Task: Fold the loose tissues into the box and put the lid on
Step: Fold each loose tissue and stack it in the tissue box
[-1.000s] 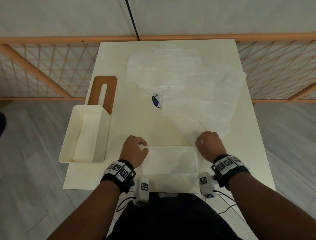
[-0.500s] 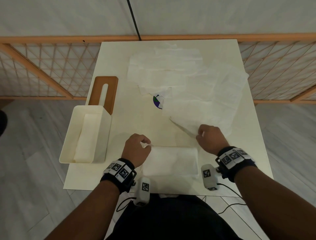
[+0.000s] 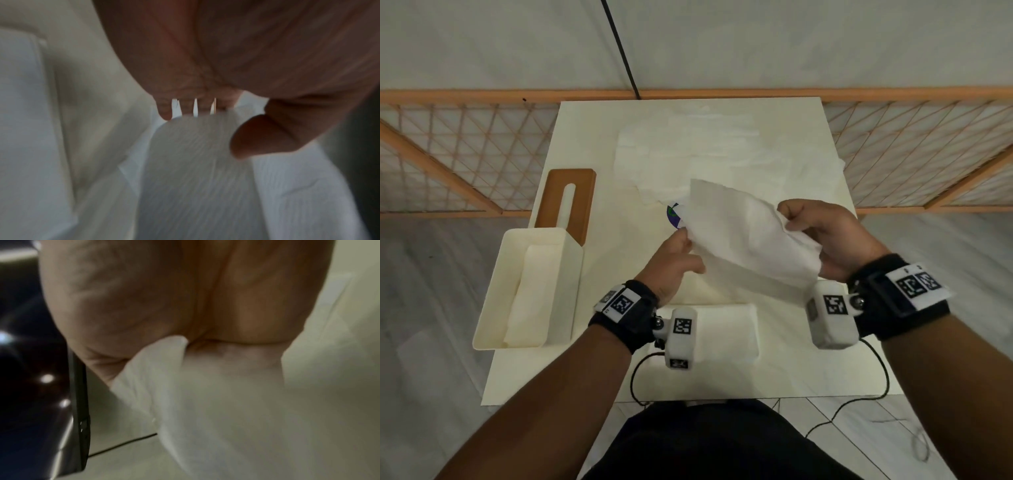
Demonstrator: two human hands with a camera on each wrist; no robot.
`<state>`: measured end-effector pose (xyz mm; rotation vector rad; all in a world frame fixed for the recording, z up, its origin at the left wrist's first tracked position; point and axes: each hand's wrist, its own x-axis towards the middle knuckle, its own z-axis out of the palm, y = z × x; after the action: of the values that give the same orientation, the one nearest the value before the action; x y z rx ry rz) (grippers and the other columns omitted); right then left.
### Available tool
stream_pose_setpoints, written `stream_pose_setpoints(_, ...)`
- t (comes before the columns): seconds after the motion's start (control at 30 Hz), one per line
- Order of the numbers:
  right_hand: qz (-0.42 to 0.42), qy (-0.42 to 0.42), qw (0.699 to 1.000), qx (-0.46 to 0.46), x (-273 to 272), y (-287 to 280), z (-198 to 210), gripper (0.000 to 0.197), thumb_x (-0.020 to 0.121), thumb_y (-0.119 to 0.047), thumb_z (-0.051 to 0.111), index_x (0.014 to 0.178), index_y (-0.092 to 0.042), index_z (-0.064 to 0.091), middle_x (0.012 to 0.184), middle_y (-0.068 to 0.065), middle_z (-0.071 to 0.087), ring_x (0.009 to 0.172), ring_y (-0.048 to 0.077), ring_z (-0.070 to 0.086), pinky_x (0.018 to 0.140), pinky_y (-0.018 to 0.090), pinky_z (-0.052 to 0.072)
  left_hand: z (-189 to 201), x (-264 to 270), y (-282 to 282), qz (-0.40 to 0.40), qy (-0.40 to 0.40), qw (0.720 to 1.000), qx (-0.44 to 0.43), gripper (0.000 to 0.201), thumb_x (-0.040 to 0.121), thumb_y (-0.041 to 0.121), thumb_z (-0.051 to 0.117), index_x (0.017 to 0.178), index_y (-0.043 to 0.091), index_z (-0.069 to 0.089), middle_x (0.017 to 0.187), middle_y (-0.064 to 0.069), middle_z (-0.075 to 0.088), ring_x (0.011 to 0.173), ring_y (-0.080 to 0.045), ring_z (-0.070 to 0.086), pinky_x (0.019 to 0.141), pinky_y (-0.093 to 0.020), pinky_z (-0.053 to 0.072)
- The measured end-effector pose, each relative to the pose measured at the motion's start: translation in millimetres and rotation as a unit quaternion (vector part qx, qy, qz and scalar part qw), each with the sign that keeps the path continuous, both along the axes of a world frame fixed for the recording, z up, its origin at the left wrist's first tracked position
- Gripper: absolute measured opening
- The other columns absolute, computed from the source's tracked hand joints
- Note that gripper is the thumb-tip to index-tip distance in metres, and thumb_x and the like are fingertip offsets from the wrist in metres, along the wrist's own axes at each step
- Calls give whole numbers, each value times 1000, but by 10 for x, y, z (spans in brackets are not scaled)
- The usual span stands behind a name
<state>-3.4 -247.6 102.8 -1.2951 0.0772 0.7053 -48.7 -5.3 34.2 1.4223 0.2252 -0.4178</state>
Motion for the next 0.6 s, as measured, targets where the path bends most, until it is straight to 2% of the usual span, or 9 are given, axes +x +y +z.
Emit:
stream_pose_setpoints(0.07, -43, 1, 999, -19, 11, -27, -45, 6, 72, -11, 54, 72, -9, 49, 68, 9, 40, 56, 21, 42, 52, 26, 34, 111, 16, -19, 49, -7, 997, -64, 46, 58, 3, 59, 102, 9, 67, 103, -10, 69, 98, -23, 64, 88, -33, 49)
stream_pose_setpoints(0.17, -135, 0, 990, -45, 12, -39, -179, 15, 85, -9, 60, 73, -12, 52, 68, 8, 45, 60, 21, 46, 58, 31, 39, 243, 33, 39, 136, -5, 985, -102, 22, 73, -7, 59, 78, 10, 72, 82, -10, 71, 77, -23, 67, 80, -34, 52)
stream_pose_setpoints(0.23, -179, 25, 983, -25, -33, -3, -264, 9, 94, -13, 59, 86, -12, 64, 81, 8, 64, 74, 24, 63, 70, 37, 54, 272, 26, 104, 168, -15, 983, -72, 27, 84, -12, 57, 84, 13, 69, 82, -10, 70, 77, -24, 65, 82, -37, 50)
stream_pose_setpoints(0.3, -195, 57, 979, 32, -93, 36, -362, 22, 95, -19, 63, 115, -11, 63, 105, 9, 70, 97, 27, 67, 85, 42, 57, 252, -2, 201, 190, -11, 981, -36, 35, 89, -7, 61, 110, 21, 62, 87, -11, 68, 82, -24, 65, 83, -40, 52)
stream_pose_setpoints(0.37, -180, 55, 981, 42, -150, 73, -421, 41, 93, -10, 65, 132, -17, 54, 114, 6, 70, 102, 22, 69, 80, 37, 59, 190, -57, 297, 199, -10, 980, 20, 51, 89, 4, 66, 124, 38, 52, 87, -10, 71, 85, -23, 69, 84, -37, 57)
stream_pose_setpoints(0.4, -160, 37, 986, 25, -182, 94, -443, 52, 90, -1, 66, 136, -22, 50, 118, 5, 68, 102, 20, 70, 77, 34, 59, 164, -84, 332, 200, -12, 978, 55, 52, 89, 9, 68, 124, 44, 51, 89, -10, 72, 86, -23, 70, 83, -36, 57)
stream_pose_setpoints(0.47, -111, -10, 993, -27, -236, 118, -497, 75, 81, 9, 70, 140, -32, 48, 131, 3, 55, 111, 19, 65, 79, 32, 57, 119, -135, 370, 211, -27, 972, 104, 40, 89, 11, 69, 117, 39, 58, 87, -7, 73, 81, -18, 70, 78, -34, 56)
stream_pose_setpoints(0.53, -76, -54, 992, -80, -264, 137, -511, 85, 76, 8, 76, 138, -44, 50, 141, -5, 45, 113, 16, 63, 85, 34, 56, 99, -172, 373, 221, -44, 966, 126, 23, 91, 7, 67, 102, 27, 69, 83, 4, 74, 78, -9, 68, 76, -28, 52)
stream_pose_setpoints(0.6, -35, -96, 987, -124, -275, 157, -532, 85, 73, 3, 82, 134, -50, 53, 149, -11, 40, 104, 18, 68, 93, 36, 54, 82, -203, 379, 236, -46, 961, 137, 17, 91, 7, 68, 93, 23, 75, 91, 8, 76, 85, -3, 68, 80, -21, 49)
